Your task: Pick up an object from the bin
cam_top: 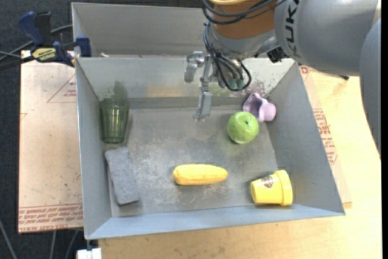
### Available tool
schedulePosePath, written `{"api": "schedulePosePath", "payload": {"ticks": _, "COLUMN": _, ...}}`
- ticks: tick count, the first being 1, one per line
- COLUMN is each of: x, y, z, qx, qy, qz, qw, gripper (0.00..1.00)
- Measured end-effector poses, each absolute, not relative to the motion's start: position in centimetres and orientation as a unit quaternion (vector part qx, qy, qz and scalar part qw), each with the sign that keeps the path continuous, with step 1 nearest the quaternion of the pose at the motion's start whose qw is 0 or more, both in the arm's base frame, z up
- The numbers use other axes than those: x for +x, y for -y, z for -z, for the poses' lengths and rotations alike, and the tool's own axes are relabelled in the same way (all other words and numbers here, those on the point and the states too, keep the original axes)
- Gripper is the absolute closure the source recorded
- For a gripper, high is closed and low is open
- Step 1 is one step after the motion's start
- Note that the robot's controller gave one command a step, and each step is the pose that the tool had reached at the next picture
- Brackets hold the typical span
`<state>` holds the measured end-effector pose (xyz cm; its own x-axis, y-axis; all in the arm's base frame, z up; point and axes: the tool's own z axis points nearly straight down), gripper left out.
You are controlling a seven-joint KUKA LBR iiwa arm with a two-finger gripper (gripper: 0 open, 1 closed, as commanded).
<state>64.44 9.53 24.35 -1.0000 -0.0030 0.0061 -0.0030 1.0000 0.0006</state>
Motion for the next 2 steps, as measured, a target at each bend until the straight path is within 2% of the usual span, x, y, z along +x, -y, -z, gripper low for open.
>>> {"api": "schedulePosePath", "payload": {"ticks": 1, "x": 64.6, "y": -9.5, "z": -24.9, "qx": 0.001, "qy": 1.0, "qz": 0.001, "qw": -0.001, "gripper": 0.0}}
{"api": "schedulePosePath", "payload": {"ticks": 2, "x": 62.5, "y": -5.0, "z": -21.2, "qx": 0.029, "qy": 1.0, "qz": 0.001, "qw": -0.002, "gripper": 0.0}}
